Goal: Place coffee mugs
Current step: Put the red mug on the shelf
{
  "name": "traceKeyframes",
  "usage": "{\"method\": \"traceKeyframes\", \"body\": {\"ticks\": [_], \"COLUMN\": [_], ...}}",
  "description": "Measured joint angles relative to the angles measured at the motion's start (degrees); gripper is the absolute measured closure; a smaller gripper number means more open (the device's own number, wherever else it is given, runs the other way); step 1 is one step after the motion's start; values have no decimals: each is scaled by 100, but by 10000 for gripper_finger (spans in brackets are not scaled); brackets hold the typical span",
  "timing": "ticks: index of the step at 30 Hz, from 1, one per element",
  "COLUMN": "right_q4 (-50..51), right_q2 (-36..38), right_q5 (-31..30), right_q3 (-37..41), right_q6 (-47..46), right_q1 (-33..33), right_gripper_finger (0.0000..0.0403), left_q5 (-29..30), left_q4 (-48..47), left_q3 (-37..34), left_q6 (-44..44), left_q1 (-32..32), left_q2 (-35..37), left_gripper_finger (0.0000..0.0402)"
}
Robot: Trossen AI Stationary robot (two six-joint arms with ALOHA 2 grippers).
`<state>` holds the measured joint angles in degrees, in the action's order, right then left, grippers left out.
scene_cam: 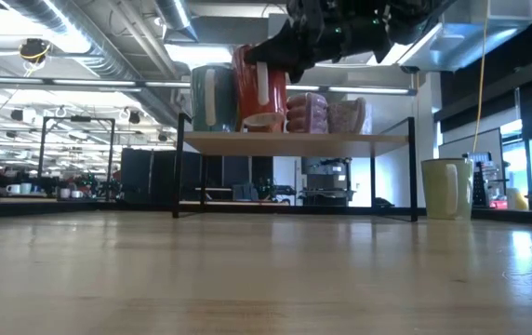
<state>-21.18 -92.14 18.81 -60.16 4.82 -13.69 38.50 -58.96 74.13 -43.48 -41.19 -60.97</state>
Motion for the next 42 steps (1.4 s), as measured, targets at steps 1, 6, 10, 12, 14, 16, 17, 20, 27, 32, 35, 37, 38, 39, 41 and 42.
{"method": "traceKeyframes", "body": {"ticks": [1, 6, 10, 12, 14, 16, 17, 20, 27, 32, 35, 37, 38, 39, 41, 42], "right_q4": [-46, -762, -1157, -1152, -1156, -1171, -1172, -1183, -1368, -1571, -1671, -1668, -1667, -1664, -1662, -1660], "right_q2": [0, 0, 0, 0, 0, 0, 0, 0, -178, -305, -361, -361, -361, -361, -361, -361], "right_q5": [5, 238, 222, 223, 212, 227, 222, 183, 291, 344, 316, 241, 236, 236, 234, 228], "right_q3": [25, 464, 643, 649, 649, 649, 649, 649, 649, 649, 649, 649, 649, 649, 649, 649], "right_q6": [0, -434, -463, -451, -413, -370, -333, -302, -324, -443, -436, -441, -437, -441, -440, -442], "right_q1": [0, -132, -145, -144, -176, -230, -271, -378, -354, -355, -361, -361, -361, -361, -361, -361], "right_gripper_finger": [396, 396, 396, 396, 396, 396, 396, 396, 396, 396, 396, 396, 396, 396, 396, 395], "left_q5": [0, 0, 0, 0, 0, 2, -2, 1, -54, -66, -68, -68, -68, -68, -68, -68], "left_q4": [7, 29, 67, 72, 74, 77, 79, 79, 77, 77, 77, 77, 77, 77, 77, 76], "left_q3": [1, 0, 0, 0, 0, 0, 0, 0, 0, 0, 0, 0, 0, 0, 0, -2], "left_q6": [6, -5, -92, -94, -94, -94, -95, -94, -92, -92, -92, -92, -92, -90, -90, -90], "left_q1": [0, 0, -1, 0, 0, 17, 38, 98, 155, 155, 155, 155, 155, 155, 155, 155], "left_q2": [0, 0, 0, 0, 0, 0, 0, 0, -2, -2, -2, -2, -2, -2, -2, -2], "left_gripper_finger": [261, 261, 261, 261, 260, 260, 260, 260, 260, 260, 260, 260, 260, 260, 260, 260]}}
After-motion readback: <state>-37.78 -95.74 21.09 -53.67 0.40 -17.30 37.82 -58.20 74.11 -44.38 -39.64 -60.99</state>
